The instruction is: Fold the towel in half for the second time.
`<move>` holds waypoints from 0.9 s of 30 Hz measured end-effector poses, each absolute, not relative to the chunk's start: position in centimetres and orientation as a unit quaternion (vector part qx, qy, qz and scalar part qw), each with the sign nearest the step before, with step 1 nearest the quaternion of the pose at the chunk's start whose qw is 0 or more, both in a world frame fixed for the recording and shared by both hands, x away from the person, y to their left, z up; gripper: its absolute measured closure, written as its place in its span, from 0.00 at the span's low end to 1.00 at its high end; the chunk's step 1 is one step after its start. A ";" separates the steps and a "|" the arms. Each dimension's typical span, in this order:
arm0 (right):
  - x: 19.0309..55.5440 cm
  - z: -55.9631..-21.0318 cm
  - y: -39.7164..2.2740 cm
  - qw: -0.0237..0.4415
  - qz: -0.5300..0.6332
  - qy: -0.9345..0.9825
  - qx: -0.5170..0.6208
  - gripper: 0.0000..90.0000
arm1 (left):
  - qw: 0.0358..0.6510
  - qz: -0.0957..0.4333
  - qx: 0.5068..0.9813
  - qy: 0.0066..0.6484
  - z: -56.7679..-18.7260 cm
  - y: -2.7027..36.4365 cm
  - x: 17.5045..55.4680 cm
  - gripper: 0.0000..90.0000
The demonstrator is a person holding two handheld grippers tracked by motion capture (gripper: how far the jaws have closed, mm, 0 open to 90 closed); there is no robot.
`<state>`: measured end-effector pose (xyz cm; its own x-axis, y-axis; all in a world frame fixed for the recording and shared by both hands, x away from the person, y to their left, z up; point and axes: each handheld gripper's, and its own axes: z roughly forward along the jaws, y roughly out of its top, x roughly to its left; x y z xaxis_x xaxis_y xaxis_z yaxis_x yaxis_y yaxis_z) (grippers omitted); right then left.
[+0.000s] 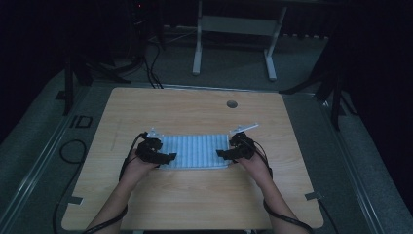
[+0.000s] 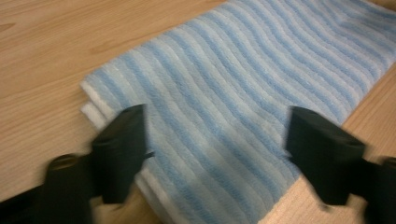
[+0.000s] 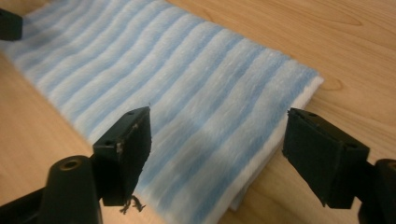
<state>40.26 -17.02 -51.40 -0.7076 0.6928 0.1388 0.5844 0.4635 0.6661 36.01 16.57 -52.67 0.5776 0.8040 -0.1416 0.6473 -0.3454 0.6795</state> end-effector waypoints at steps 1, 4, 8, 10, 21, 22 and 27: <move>39.9 -51.4 -17.3 0.080 0.360 0.854 0.368 0.25 | 0.363 0.112 0.811 0.444 -52.8 16.7 35.8 0.14; 39.2 -51.6 -17.9 0.082 0.369 0.854 0.357 0.21 | 0.380 0.114 0.803 0.444 -53.0 17.0 35.2 0.09; 38.1 -52.2 -18.8 0.092 0.380 0.854 0.345 0.16 | 0.392 0.142 0.792 0.446 -53.0 17.5 34.1 0.08; 37.7 -52.3 -19.2 0.104 0.385 0.851 0.342 0.15 | 0.398 0.145 0.788 0.447 -52.9 17.8 33.6 0.08; 35.9 -52.8 -22.3 0.123 0.399 0.838 0.352 0.15 | 0.401 0.140 0.791 0.440 -53.6 19.2 30.9 0.08; 35.7 -52.8 -22.7 0.126 0.398 0.837 0.354 0.15 | 0.403 0.141 0.790 0.441 -53.7 19.5 30.5 0.08; 34.6 -53.0 -24.9 0.132 0.401 0.832 0.359 0.15 | 0.403 0.151 0.786 0.445 -54.2 20.3 29.4 0.08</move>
